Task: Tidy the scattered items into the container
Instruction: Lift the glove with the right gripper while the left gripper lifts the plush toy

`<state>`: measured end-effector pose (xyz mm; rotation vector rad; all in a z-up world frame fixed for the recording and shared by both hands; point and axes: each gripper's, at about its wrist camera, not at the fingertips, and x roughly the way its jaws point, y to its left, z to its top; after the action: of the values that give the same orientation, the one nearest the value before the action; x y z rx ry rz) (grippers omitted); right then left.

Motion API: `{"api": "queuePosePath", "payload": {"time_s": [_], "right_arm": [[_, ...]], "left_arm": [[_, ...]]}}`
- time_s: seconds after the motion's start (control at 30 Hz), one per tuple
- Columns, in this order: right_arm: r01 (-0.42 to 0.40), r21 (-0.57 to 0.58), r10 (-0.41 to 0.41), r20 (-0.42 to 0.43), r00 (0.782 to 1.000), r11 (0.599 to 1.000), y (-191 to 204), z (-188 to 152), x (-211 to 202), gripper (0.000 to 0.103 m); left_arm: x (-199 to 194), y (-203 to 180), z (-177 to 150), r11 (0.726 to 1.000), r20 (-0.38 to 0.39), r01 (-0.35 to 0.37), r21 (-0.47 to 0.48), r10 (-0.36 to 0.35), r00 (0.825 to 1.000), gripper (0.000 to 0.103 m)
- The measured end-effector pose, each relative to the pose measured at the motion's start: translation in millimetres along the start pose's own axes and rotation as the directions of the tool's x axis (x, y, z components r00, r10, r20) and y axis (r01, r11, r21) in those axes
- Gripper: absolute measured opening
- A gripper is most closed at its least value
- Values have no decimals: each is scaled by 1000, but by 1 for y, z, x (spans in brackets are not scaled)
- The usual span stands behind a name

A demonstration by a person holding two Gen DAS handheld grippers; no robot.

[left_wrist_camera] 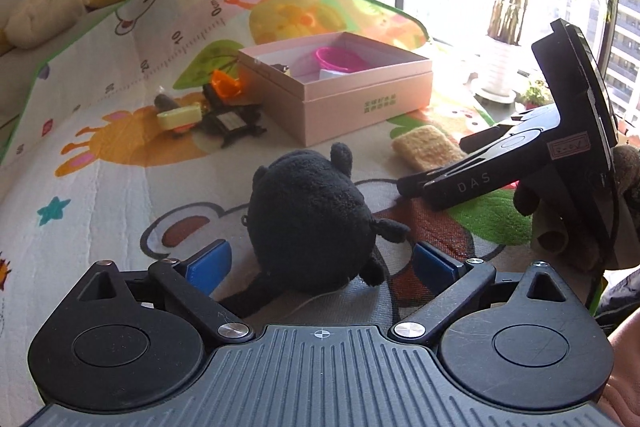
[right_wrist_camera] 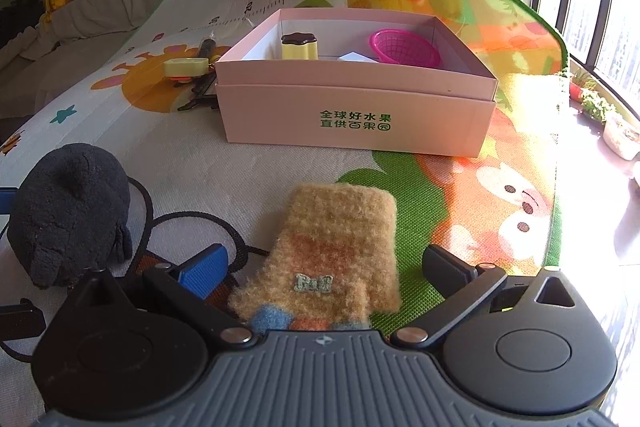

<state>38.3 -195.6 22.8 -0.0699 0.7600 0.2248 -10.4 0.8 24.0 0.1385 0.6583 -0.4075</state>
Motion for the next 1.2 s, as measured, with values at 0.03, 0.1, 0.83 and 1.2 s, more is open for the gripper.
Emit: {"api": "queuePosePath", "payload": {"time_s": [0.03,0.1,0.83,1.2], "right_arm": [[0,0,0,0,1000,1000,0,0,0,103],[0,2,0,1,1000,1000,0,-1,-1,103],[-2,9,2,6,1000,1000,1,-1,-2,103],[-22,41,21,26,999,999,-5,-1,-6,103]], "left_arm": [[1,3,1,1000,3,8,-30,-8,1000,100],[5,10,3,994,1,19,-111,-19,1000,101],[12,8,36,961,-84,-206,183,224,971,78],[11,-7,40,997,-3,-1,79,1,1000,96]]}}
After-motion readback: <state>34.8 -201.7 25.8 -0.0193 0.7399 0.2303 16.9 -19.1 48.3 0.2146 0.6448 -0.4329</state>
